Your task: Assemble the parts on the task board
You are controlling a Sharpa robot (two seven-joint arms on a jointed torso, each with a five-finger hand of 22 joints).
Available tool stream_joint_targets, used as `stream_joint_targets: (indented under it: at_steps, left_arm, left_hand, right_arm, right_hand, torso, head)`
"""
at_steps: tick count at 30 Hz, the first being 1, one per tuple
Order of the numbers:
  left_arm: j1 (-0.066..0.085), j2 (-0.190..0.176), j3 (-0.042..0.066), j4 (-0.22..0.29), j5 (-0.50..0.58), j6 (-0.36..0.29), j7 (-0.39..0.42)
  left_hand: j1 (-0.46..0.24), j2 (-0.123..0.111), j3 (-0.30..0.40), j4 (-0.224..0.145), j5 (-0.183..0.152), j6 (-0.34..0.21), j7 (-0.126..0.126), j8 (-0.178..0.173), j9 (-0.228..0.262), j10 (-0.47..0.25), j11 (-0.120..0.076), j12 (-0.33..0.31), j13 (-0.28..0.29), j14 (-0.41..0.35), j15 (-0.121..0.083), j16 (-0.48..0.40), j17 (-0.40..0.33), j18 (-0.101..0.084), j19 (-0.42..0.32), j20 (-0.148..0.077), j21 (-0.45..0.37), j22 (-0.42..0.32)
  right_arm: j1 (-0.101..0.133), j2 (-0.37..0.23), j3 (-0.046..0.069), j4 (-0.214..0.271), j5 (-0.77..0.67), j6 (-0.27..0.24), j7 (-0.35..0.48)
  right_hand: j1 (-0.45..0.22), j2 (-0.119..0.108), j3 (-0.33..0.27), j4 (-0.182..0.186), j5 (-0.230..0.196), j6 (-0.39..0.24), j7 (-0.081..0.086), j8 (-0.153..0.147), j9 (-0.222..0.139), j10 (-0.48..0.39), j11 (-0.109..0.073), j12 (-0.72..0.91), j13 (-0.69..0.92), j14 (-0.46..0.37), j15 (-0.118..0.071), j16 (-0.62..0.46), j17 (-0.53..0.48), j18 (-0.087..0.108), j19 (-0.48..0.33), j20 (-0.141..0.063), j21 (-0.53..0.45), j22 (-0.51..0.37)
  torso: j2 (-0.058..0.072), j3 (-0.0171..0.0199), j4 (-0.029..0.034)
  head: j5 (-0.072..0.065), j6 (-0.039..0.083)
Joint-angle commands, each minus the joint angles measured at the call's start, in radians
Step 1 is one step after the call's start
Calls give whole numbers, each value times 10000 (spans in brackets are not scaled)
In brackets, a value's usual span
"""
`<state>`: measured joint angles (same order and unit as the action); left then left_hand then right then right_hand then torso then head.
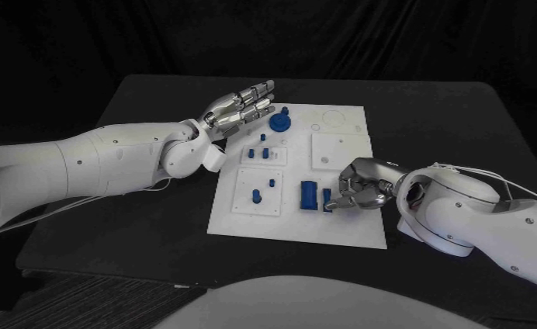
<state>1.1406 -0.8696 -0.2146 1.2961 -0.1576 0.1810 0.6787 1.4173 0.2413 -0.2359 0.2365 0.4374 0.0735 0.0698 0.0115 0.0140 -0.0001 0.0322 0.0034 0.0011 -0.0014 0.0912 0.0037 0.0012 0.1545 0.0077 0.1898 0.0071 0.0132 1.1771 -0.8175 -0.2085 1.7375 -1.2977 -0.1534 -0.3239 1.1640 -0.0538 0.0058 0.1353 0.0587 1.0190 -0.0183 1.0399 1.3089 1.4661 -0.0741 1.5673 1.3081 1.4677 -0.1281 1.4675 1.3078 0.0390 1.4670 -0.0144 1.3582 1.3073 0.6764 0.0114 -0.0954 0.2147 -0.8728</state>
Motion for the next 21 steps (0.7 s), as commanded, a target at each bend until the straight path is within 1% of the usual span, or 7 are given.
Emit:
stream_joint_targets:
  at_steps: [1, 5, 9, 13, 21]
  left_arm:
    - [-17, 4, 9, 22, 52, 128, 576]
    - [-18, 6, 9, 21, 52, 132, 578]
    - [-19, 5, 9, 26, 52, 135, 576]
    - [-20, -3, 9, 27, 52, 135, 576]
    - [-22, -1, 9, 27, 52, 152, 568]
  left_hand:
    - [98, -7, -6, -78, 49, 38, 44, 43, 10, 1, 88, -34, -11, 14, 86, -37, -12, 153, 15, 84, 11, 3]
    - [98, -7, -6, -78, 49, 38, 44, 43, 10, 1, 88, -34, -11, 14, 86, -37, -12, 153, 15, 84, 11, 3]
    - [104, -7, -2, -91, 72, 39, 45, 43, 10, 1, 90, -34, -11, 14, 86, -37, -12, 153, 14, 85, 11, 2]
    - [104, -7, -2, -91, 72, 39, 45, 43, 10, 1, 90, -34, -11, 14, 86, -37, -12, 153, 14, 85, 11, 2]
    - [110, -7, 2, -108, 99, 39, 48, 43, 10, 1, 94, -34, -11, 14, 85, -37, -12, 152, 13, 84, 10, 0]
  right_arm:
    - [-41, 38, 3, -14, -233, 95, -358]
    - [-57, 90, 3, -59, -237, 158, -475]
    - [-89, 132, 3, -124, -238, 188, -596]
    - [-130, 172, 3, -192, -239, 212, -669]
    - [-200, 244, 3, -267, -239, 272, -766]
  right_hand:
    - [-60, -72, -10, 99, -60, -36, -10, -19, 203, 1047, -89, 35, 2627, 628, -79, -51, 387, 112, 354, -77, -54, 1971]
    - [23, -84, 37, 114, -49, -38, -18, -23, 219, 1047, -95, 35, 2627, 628, -84, -52, 386, 115, 349, -82, -72, 1965]
    - [239, -45, 144, 84, -21, -60, -25, -47, 245, 1047, -103, 35, 2627, 626, -92, -59, 375, 116, 348, -90, -77, 1964]
    - [435, 11, 221, 19, 33, -84, -23, -74, 266, 1047, -105, 35, 2627, 624, -94, -66, 365, 117, 346, -94, -87, 1962]
    - [542, -27, 231, -36, 24, -109, -20, -100, 276, 1047, -102, 35, 2627, 624, -93, -70, 361, 118, 345, -95, -94, 1960]
  torso:
    - [-9, -10, 15]
    - [-16, -3, 15]
    - [-18, 6, 13]
    - [-23, 0, 11]
    - [-23, 4, 23]
  head:
    - [-31, 2]
    - [-21, 2]
    - [-4, 2]
    - [15, 2]
    - [10, 2]
